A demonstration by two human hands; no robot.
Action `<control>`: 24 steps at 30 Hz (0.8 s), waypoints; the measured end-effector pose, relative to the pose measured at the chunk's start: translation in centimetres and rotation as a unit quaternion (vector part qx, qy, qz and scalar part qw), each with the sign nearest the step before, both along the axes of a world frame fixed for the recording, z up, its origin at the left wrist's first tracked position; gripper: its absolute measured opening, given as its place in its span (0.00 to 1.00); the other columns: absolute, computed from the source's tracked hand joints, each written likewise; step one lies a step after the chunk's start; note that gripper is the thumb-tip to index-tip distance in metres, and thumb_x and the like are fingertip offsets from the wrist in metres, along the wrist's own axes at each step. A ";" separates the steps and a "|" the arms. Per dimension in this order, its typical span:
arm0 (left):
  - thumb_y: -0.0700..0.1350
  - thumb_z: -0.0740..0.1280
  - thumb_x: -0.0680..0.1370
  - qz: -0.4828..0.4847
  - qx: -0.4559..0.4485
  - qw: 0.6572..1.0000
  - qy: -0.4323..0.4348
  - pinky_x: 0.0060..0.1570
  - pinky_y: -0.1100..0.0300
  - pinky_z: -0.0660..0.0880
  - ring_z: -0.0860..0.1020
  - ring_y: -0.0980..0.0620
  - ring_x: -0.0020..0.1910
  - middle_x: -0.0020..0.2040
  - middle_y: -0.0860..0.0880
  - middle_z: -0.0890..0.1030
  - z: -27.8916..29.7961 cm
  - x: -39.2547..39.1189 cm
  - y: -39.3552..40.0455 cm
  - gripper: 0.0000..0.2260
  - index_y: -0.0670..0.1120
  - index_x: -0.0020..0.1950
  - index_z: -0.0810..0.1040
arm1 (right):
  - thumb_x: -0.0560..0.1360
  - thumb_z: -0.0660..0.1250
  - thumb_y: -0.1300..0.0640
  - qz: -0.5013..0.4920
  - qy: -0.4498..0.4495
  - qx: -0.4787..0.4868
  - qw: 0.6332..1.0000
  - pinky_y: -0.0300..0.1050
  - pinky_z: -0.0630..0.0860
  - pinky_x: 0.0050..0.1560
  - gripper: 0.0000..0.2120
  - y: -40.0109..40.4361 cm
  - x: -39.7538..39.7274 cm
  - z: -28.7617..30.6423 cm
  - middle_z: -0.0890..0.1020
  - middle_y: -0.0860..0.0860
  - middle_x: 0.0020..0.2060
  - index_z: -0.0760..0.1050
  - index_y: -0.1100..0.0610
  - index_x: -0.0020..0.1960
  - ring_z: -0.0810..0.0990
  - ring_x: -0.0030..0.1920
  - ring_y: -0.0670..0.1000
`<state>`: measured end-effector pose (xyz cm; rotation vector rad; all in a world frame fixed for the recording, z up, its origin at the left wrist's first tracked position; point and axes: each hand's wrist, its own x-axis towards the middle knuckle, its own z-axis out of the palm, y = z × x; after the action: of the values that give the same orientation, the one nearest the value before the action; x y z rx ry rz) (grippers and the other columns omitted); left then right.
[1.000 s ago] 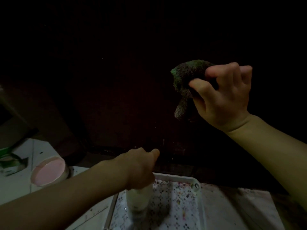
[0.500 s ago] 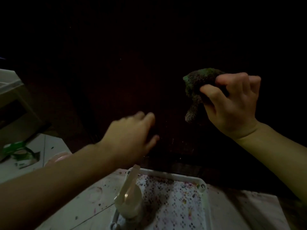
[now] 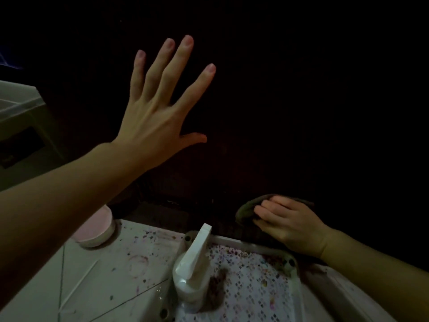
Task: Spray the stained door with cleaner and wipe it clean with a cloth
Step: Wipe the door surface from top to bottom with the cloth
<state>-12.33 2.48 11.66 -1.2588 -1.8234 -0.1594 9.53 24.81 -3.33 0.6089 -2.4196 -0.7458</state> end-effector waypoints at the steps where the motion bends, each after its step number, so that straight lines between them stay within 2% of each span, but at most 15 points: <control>1: 0.66 0.68 0.68 0.000 0.003 1.000 0.005 0.72 0.34 0.46 0.49 0.35 0.76 0.76 0.36 0.50 0.1 -0.2 0.0 0.46 0.49 0.78 0.50 | 0.82 0.53 0.63 -0.001 0.013 -0.015 1.000 0.50 0.67 0.62 0.17 -0.5 -0.6 0.7 0.76 0.56 0.54 0.81 0.58 0.53 0.74 0.54 0.55; 6: 0.69 0.67 0.68 -0.008 0.036 0.999 0.003 0.74 0.38 0.47 0.52 0.34 0.75 0.75 0.34 0.53 -0.2 -1.2 0.0 0.47 0.45 0.77 0.52 | 0.80 0.58 0.61 0.024 0.102 -0.077 0.992 0.51 0.64 0.68 0.13 -5.7 -7.5 5.0 0.78 0.57 0.59 0.79 0.59 0.57 0.74 0.60 0.57; 9: 0.69 0.67 0.69 -0.025 0.040 0.999 -0.002 0.74 0.39 0.46 0.52 0.33 0.74 0.74 0.31 0.56 -0.4 -1.5 0.1 0.45 0.45 0.76 0.53 | 0.80 0.59 0.62 0.058 0.050 -0.037 0.996 0.51 0.67 0.67 0.11 -6.3 -9.3 4.3 0.80 0.55 0.58 0.81 0.59 0.54 0.77 0.60 0.56; 12: 0.68 0.67 0.69 -0.027 0.028 0.999 0.005 0.73 0.38 0.45 0.53 0.31 0.74 0.74 0.31 0.56 -0.5 -1.8 -0.2 0.45 0.45 0.76 0.53 | 0.78 0.63 0.62 0.058 -0.059 0.044 0.996 0.53 0.67 0.68 0.09 -3.3 -6.0 0.2 0.80 0.56 0.57 0.82 0.59 0.51 0.77 0.59 0.56; 14: 0.67 0.68 0.68 -0.025 0.018 1.000 0.005 0.73 0.38 0.45 0.53 0.31 0.74 0.74 0.30 0.56 -0.6 -2.0 -0.5 0.46 0.46 0.76 0.53 | 0.76 0.66 0.60 0.035 -0.102 0.084 0.991 0.54 0.66 0.68 0.08 -1.5 -3.6 -1.5 0.80 0.55 0.57 0.83 0.59 0.50 0.76 0.59 0.56; 16: 0.66 0.68 0.68 -0.023 0.005 1.000 0.008 0.73 0.38 0.46 0.53 0.31 0.74 0.74 0.31 0.57 -0.7 -2.0 -0.9 0.46 0.46 0.76 0.53 | 0.77 0.65 0.59 0.034 -0.094 0.069 0.993 0.53 0.69 0.67 0.09 -1.7 -3.8 -1.9 0.80 0.56 0.57 0.82 0.60 0.51 0.77 0.59 0.55; 19: 0.65 0.69 0.69 -0.032 -0.005 0.999 0.007 0.73 0.37 0.47 0.54 0.31 0.74 0.75 0.31 0.57 -0.6 -2.1 -1.2 0.45 0.46 0.76 0.53 | 0.79 0.59 0.63 0.069 -0.046 0.017 0.996 0.51 0.71 0.65 0.12 -5.6 -8.6 -1.6 0.81 0.55 0.56 0.82 0.61 0.51 0.78 0.59 0.54; 21: 0.64 0.69 0.69 -0.038 -0.008 0.999 0.006 0.73 0.38 0.47 0.53 0.31 0.74 0.75 0.31 0.57 -0.6 -2.2 -1.5 0.44 0.46 0.77 0.54 | 0.77 0.59 0.63 0.092 -0.032 0.023 0.995 0.51 0.68 0.67 0.13 -8.7 -12.8 -1.9 0.81 0.54 0.56 0.83 0.59 0.50 0.78 0.59 0.54; 24: 0.63 0.70 0.69 -0.042 -0.012 0.999 0.005 0.74 0.38 0.47 0.53 0.31 0.74 0.75 0.32 0.56 -0.8 -2.5 -1.8 0.44 0.46 0.77 0.54 | 0.77 0.61 0.59 0.086 -0.062 0.065 0.992 0.52 0.65 0.69 0.12 -11.2 -16.3 -1.9 0.80 0.54 0.58 0.83 0.57 0.51 0.76 0.62 0.55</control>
<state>-14.80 0.72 10.90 -1.3516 -1.7709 -0.1769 -6.79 13.62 -5.22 0.9298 -2.4042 -0.8189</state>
